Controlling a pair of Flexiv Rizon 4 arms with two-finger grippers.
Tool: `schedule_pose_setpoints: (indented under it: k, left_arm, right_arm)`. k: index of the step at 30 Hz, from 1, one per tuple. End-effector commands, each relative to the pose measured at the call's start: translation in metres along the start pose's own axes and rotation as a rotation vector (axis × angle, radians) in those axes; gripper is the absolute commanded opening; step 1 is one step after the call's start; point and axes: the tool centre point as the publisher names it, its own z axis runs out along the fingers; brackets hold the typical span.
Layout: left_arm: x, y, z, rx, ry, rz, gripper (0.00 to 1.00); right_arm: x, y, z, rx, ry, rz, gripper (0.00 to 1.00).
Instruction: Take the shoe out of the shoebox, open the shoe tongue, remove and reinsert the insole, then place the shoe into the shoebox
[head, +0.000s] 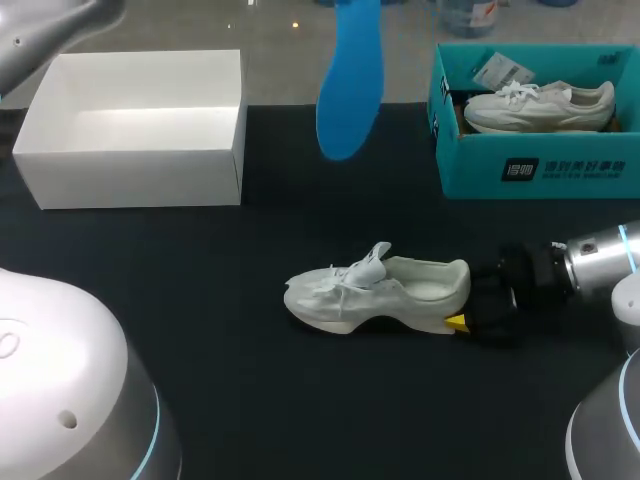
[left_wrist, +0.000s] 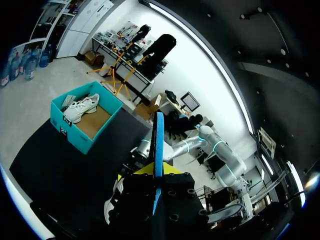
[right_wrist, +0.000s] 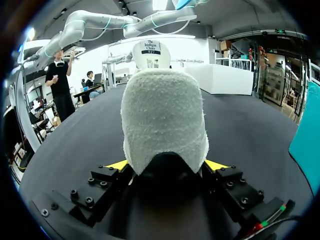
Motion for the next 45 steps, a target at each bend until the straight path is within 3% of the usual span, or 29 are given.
schedule_pose_setpoints:
  k: [1,3,4,5,6,20,34,45]
  left_arm:
    - [0.001,0.003,0.001,0.007,-0.001,0.0,0.0]
    - [0.001,0.003,0.001,0.007,-0.001,0.0,0.0]
    - [0.001,0.003,0.001,0.007,-0.001,0.0,0.0]
    - [0.001,0.003,0.001,0.007,-0.001,0.0,0.0]
    - [0.001,0.003,0.001,0.007,-0.001,0.0,0.0]
    - [0.001,0.003,0.001,0.007,-0.001,0.0,0.0]
    - [0.001,0.003,0.001,0.007,-0.001,0.0,0.0]
    - [0.001,0.003,0.001,0.007,-0.001,0.0,0.0]
  right_arm:
    - [0.002,-0.005,0.003,0.005,-0.001,0.001,0.0]
    - [0.002,-0.005,0.003,0.005,-0.001,0.001,0.0]
    - [0.002,-0.005,0.003,0.005,-0.001,0.001,0.09]
    - [0.002,-0.005,0.003,0.005,-0.001,0.001,0.44]
    - [0.003,-0.004,0.002,0.004,-0.002,0.0,1.0]
    - [0.011,0.005,-0.015,0.001,-0.024,-0.035,1.0]
    - [0.013,0.029,-0.05,0.152,-0.05,-0.047,1.0]
    - [0.009,0.059,-0.068,0.352,-0.039,-0.074,1.0]
